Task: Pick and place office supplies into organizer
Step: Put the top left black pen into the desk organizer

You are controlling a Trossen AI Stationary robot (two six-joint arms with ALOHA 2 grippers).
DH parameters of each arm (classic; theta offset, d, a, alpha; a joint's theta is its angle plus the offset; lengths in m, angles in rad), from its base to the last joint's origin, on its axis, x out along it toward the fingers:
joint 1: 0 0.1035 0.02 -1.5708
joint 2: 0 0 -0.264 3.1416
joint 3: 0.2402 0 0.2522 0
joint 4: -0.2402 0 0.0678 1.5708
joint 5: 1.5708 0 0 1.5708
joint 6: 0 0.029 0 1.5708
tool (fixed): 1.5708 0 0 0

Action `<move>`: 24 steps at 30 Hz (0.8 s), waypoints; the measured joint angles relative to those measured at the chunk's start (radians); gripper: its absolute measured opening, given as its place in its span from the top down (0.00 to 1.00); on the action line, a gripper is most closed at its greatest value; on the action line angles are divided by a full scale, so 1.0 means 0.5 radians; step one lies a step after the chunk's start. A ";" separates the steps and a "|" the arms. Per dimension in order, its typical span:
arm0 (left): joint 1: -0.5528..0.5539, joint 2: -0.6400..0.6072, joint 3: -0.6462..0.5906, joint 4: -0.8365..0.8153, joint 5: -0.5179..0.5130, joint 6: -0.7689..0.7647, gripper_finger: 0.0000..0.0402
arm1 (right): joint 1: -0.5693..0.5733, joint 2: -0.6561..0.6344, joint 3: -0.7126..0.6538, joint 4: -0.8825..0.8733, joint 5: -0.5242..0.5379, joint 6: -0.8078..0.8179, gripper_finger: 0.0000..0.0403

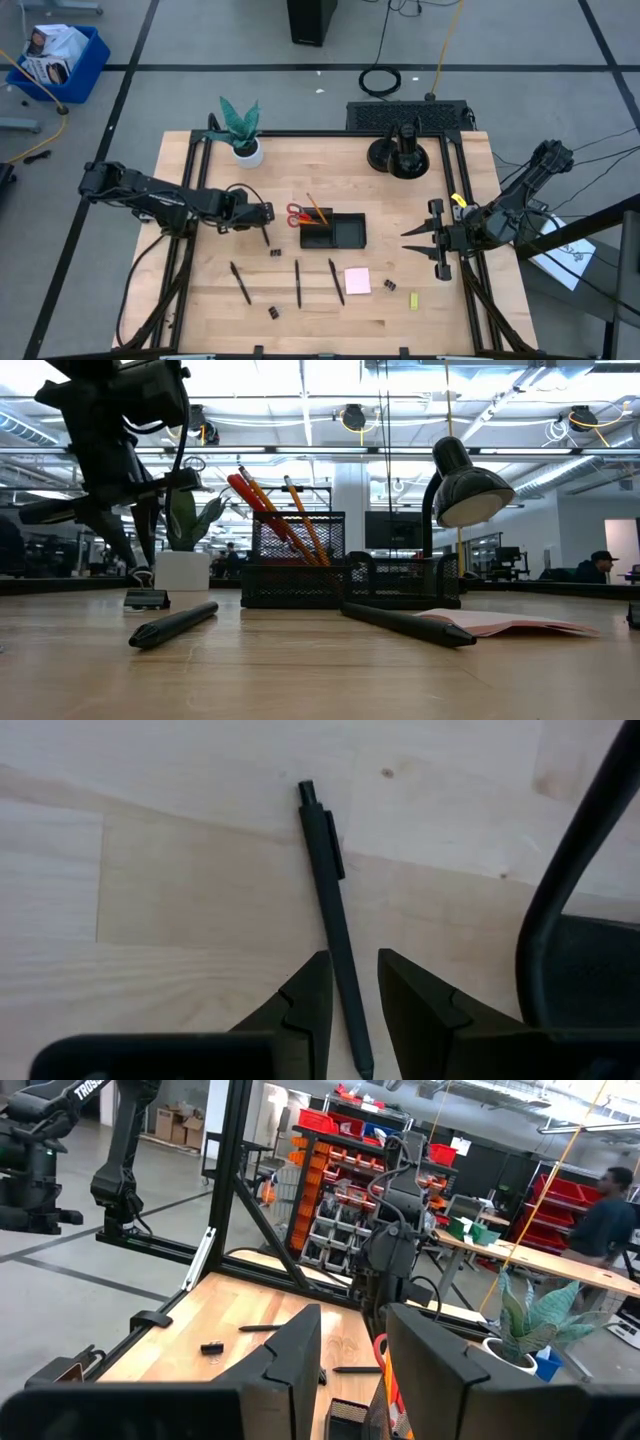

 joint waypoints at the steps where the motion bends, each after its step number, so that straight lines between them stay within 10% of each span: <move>1: -0.003 0.000 0.000 0.000 0.005 -0.005 0.78 | 0.000 -0.001 0.000 0.000 0.000 0.000 0.72; 24: 0.040 0.181 0.001 0.144 0.014 0.020 0.78 | 0.001 -0.001 -0.001 0.001 -0.104 0.039 0.72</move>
